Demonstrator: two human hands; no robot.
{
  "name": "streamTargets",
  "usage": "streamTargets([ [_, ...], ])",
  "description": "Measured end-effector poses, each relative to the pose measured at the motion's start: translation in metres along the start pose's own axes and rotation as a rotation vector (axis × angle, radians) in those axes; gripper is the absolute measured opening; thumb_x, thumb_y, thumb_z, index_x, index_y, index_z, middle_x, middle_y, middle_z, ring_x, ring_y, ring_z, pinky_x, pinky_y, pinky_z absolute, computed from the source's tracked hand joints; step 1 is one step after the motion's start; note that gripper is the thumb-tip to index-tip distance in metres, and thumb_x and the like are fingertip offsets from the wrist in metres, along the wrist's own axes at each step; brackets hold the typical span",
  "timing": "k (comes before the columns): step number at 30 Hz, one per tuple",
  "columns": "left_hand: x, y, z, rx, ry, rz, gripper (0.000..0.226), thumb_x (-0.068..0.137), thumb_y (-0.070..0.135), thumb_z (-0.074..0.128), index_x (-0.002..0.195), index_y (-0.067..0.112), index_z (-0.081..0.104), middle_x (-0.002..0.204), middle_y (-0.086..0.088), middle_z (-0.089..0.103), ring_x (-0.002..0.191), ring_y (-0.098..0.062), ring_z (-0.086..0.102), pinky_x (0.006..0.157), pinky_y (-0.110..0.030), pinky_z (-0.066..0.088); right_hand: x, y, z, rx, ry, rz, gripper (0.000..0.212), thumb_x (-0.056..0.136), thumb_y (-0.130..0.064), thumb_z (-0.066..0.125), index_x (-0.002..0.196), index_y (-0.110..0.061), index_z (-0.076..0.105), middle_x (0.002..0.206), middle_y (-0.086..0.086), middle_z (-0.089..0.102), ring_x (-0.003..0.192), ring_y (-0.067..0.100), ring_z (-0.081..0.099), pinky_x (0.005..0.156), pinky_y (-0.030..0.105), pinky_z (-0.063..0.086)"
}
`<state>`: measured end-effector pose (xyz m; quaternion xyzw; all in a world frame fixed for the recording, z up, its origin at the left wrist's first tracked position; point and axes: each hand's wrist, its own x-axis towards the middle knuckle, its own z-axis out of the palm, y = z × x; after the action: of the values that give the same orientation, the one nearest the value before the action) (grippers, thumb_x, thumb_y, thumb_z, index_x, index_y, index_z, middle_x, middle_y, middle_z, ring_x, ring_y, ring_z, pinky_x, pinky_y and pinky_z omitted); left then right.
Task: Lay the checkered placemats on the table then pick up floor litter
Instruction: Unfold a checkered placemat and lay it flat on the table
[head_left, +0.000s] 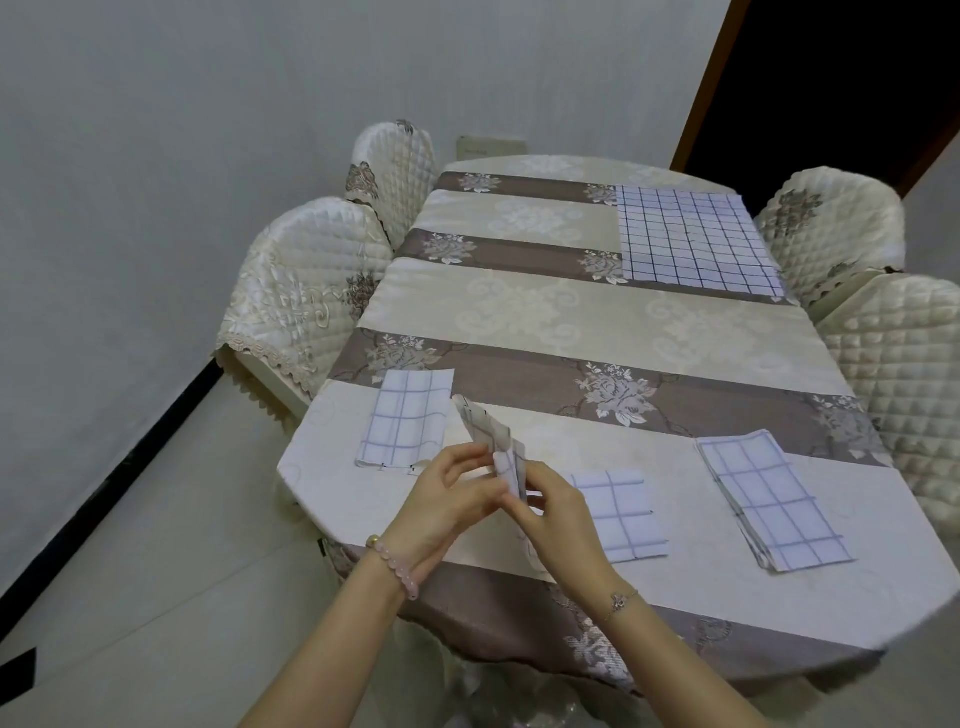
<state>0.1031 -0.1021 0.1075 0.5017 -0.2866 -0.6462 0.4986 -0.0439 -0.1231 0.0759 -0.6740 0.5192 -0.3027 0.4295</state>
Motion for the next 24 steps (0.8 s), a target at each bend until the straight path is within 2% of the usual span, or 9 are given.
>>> streamTargets([
  [3,0.0,-0.001,0.012,0.194,0.085,0.112,0.037,0.076,0.006,0.073,0.109,0.005,0.055,0.107,-0.009,0.068,0.098,-0.024,0.068,0.08,-0.027,0.056,0.001,-0.003,0.002,-0.004,-0.014,-0.014,0.023,0.105,-0.021,0.062,0.127,-0.022,0.069,0.104,-0.026,0.062,0.093,-0.009,0.065,0.079,0.0,0.049],
  [6,0.001,0.0,0.018,0.285,0.15,0.186,0.018,0.085,0.01,0.063,0.102,0.002,0.063,0.099,-0.016,0.07,0.093,-0.023,0.069,0.077,-0.025,0.056,0.002,0.001,-0.001,0.053,-0.025,-0.009,0.021,0.103,-0.014,0.065,0.12,-0.024,0.07,0.103,-0.029,0.064,0.093,-0.024,0.062,0.079,-0.001,0.049],
  [8,0.003,0.002,0.018,0.281,0.136,0.175,0.017,0.088,0.009,0.058,0.1,-0.002,0.064,0.098,-0.016,0.07,0.09,-0.019,0.068,0.075,-0.023,0.057,0.005,0.004,-0.005,0.136,0.005,0.047,0.017,0.101,-0.01,0.067,0.111,-0.022,0.074,0.092,-0.027,0.069,0.081,-0.018,0.067,0.074,0.005,0.052],
  [10,0.003,0.006,0.016,0.227,0.087,0.145,0.015,0.09,0.007,0.055,0.097,-0.005,0.06,0.096,-0.016,0.069,0.089,-0.02,0.068,0.076,-0.028,0.058,0.009,0.008,-0.013,0.209,0.101,0.099,0.015,0.1,-0.007,0.067,0.087,-0.008,0.074,0.068,-0.012,0.064,0.059,-0.002,0.055,0.065,0.019,0.047],
  [12,0.005,0.014,0.011,0.167,0.094,0.135,0.013,0.092,0.008,0.052,0.098,-0.003,0.057,0.092,-0.013,0.07,0.082,-0.018,0.07,0.069,-0.029,0.059,0.013,0.009,-0.027,0.337,0.181,0.15,0.023,0.099,-0.005,0.068,0.081,0.01,0.069,0.073,0.008,0.057,0.07,0.01,0.05,0.071,0.032,0.043],
  [14,0.01,0.026,0.0,0.139,0.184,0.175,0.008,0.093,0.009,0.05,0.088,0.004,0.053,0.074,-0.003,0.069,0.065,-0.012,0.068,0.057,-0.025,0.056,0.016,0.009,-0.047,0.439,0.238,0.181,0.027,0.097,-0.007,0.071,0.079,0.012,0.066,0.074,0.01,0.053,0.076,0.018,0.047,0.074,0.037,0.044],
  [18,0.031,0.056,-0.032,0.252,0.347,0.237,0.009,0.091,0.018,0.056,0.086,0.011,0.057,0.072,-0.008,0.058,0.063,-0.02,0.053,0.051,-0.024,0.045,0.013,0.007,-0.09,0.375,0.218,0.23,0.058,0.099,-0.007,0.069,0.052,-0.022,0.037,0.048,-0.014,0.027,0.046,0.005,0.027,0.05,0.018,0.03],
  [21,0.048,0.074,-0.035,0.355,0.333,0.276,0.012,0.09,0.019,0.059,0.079,0.013,0.058,0.063,-0.006,0.049,0.047,-0.01,0.044,0.038,-0.015,0.034,0.01,-0.001,-0.109,0.381,0.166,0.228,0.057,0.101,-0.009,0.066,0.058,-0.02,0.03,0.045,-0.015,0.022,0.04,0.003,0.022,0.042,0.011,0.025],
  [24,0.065,0.084,-0.025,0.491,0.3,0.308,0.013,0.09,0.018,0.058,0.078,0.013,0.056,0.06,-0.004,0.045,0.039,0.0,0.04,0.036,-0.014,0.032,0.01,-0.002,-0.116,0.41,0.203,0.246,0.055,0.102,-0.01,0.064,0.06,-0.019,0.03,0.043,-0.015,0.026,0.037,0.002,0.026,0.04,0.009,0.031],
])
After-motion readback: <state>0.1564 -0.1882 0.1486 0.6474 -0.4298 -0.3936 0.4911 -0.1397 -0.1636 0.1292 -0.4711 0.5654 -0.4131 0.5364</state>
